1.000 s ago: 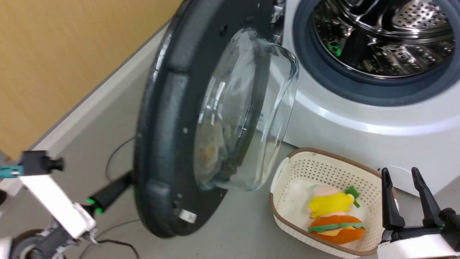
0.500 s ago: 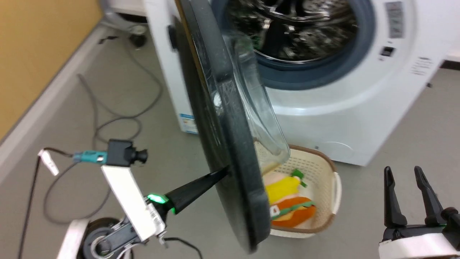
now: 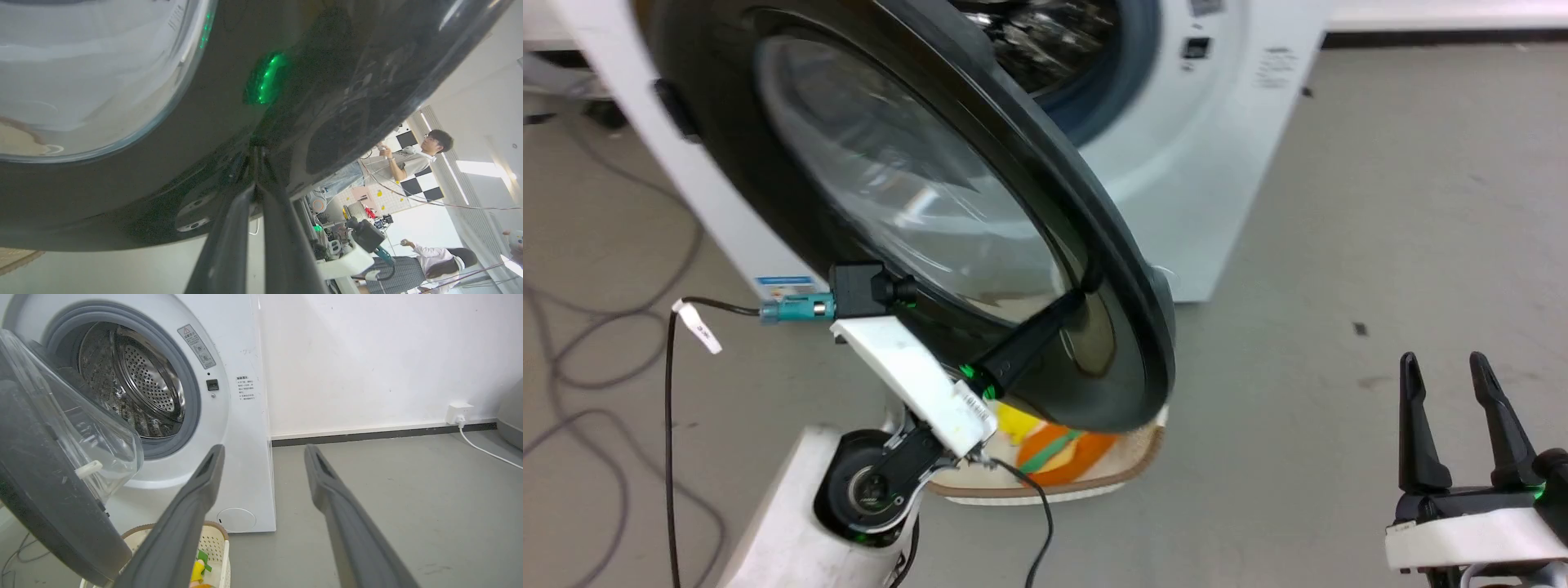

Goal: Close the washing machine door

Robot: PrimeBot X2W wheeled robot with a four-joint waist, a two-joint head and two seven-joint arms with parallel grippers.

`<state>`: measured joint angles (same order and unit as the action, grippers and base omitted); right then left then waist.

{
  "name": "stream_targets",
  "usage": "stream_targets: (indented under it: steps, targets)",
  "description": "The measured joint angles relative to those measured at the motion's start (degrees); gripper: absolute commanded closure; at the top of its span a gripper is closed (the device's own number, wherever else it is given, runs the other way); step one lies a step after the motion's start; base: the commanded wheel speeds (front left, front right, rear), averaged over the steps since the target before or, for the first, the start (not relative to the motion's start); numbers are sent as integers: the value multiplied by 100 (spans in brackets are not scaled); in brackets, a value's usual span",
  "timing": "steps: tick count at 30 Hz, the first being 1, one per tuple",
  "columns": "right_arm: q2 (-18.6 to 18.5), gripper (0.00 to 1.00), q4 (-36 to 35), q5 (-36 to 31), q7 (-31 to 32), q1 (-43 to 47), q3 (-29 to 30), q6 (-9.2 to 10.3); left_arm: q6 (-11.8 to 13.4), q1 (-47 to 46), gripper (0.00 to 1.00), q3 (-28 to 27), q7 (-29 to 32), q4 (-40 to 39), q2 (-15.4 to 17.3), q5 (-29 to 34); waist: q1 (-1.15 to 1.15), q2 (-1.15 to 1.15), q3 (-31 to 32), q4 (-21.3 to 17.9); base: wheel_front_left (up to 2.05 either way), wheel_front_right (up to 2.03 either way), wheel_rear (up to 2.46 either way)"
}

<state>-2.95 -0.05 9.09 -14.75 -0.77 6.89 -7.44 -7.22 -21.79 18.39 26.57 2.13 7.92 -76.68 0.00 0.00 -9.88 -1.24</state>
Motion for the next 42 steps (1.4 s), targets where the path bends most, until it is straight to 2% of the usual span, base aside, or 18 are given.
stream_targets:
  steps: [4,7,9,10,12,14,18,21,24,25,26,32,37,42]
  targets:
    - [0,0,20,10,0,-43,15,0,0,-266,100,277,-1096,532,144,610,0,0,-113,-326,0,0,0]
    - [0,0,46,19,0,-42,27,0,0,-329,100,512,-2263,1057,432,1548,0,0,-121,-500,0,0,0]
    - [0,0,56,30,0,-25,46,0,7,-314,100,404,-3197,1505,489,2037,0,0,-53,-541,0,0,0]
    - [0,0,56,30,0,-7,56,0,59,-313,0,413,-3574,1712,557,2382,0,0,-5,-543,0,0,0]
    - [0,0,55,22,0,62,64,0,360,-309,0,409,-4027,1979,698,3130,0,0,91,-528,0,0,0]
    - [0,0,53,-9,0,99,41,0,710,-271,0,345,-4120,2052,800,3830,0,0,178,-493,0,0,0]
    - [1,0,-36,-58,0,154,5,0,1450,110,0,-309,-4129,1352,780,5168,0,0,310,-391,0,0,0]
    - [1,0,-153,-96,0,146,-38,0,1719,603,0,-706,-4128,956,698,5772,0,0,357,-325,0,0,0]
    - [2,0,-368,68,0,102,-91,0,1700,1074,0,-987,-4127,701,569,6046,0,0,410,-291,0,0,0]
    - [3,74,-472,67,0,60,-141,1,1646,1205,0,-1058,-4127,641,509,6088,0,0,444,-287,0,0,0]
    - [1,100,-569,126,-1,10,-219,0,1590,1332,0,-1127,-4127,630,471,6144,0,0,491,-286,0,0,0]
    - [-1,100,-1280,1035,-1,-341,-968,1,1333,1856,0,-1475,-4127,450,213,6414,-2,0,697,-297,0,0,0]
    - [-1,100,-1623,1418,-2,-967,-2315,0,1187,1856,0,-1704,-4127,345,-2,6619,-1,0,543,-298,0,0,0]
    - [-263,100,-1326,1383,-2,-1368,-3618,0,1047,1850,0,-1976,-4127,296,-80,6738,-1,0,417,-253,0,0,0]
